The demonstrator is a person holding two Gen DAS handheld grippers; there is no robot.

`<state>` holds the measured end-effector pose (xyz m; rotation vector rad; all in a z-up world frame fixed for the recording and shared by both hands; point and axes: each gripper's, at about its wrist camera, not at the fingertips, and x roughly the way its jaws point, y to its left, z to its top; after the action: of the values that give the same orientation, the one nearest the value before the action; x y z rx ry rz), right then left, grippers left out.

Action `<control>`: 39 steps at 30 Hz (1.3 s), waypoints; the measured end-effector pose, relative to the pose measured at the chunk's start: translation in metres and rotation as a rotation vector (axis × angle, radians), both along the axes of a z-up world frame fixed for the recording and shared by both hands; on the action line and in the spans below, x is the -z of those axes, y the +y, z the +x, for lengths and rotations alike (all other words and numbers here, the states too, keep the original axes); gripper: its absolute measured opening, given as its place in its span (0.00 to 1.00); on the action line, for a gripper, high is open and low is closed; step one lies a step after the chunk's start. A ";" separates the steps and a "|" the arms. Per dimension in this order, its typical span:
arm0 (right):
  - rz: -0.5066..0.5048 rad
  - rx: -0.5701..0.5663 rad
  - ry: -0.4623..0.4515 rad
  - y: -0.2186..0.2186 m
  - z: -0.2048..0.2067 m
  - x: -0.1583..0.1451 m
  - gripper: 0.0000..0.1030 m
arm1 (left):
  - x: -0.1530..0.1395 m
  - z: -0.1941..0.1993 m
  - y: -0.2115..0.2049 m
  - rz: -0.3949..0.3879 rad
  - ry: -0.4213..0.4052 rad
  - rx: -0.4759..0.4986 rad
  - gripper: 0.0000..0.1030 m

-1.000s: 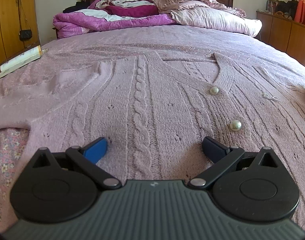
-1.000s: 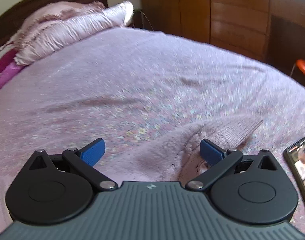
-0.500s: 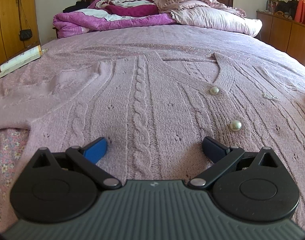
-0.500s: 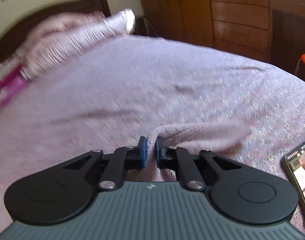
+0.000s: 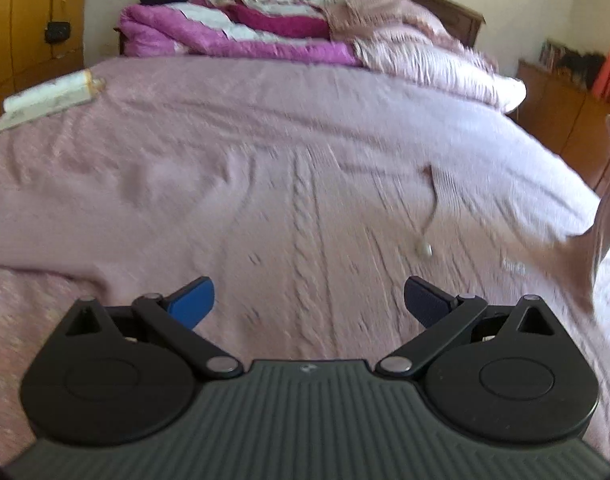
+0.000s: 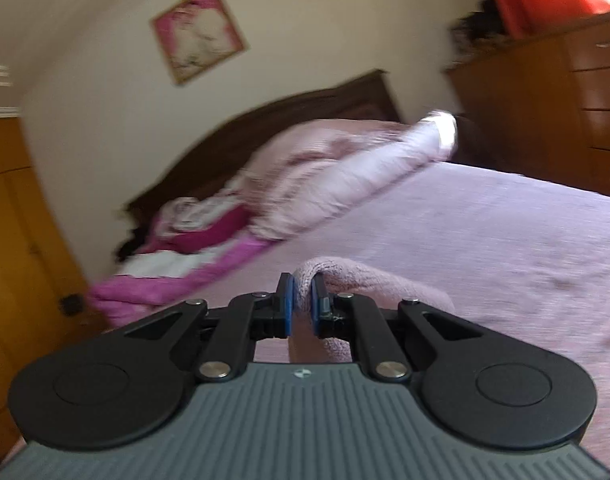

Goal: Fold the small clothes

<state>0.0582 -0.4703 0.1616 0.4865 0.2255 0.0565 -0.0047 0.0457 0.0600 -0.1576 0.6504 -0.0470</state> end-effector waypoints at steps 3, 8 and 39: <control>0.003 -0.119 -0.049 0.042 0.004 -0.012 0.09 | -0.016 -0.004 0.013 0.005 -0.035 -0.029 1.00; -0.108 -0.305 -0.069 0.134 0.008 -0.017 0.09 | -0.032 -0.011 0.034 0.021 -0.072 -0.075 1.00; -0.139 -0.203 0.243 0.193 -0.026 0.140 0.68 | -0.023 0.093 -0.060 0.016 0.000 0.178 1.00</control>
<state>0.0317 -0.2774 0.0217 0.3303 0.5134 0.1789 0.0885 -0.0142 0.0834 -0.0842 0.6632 -0.2129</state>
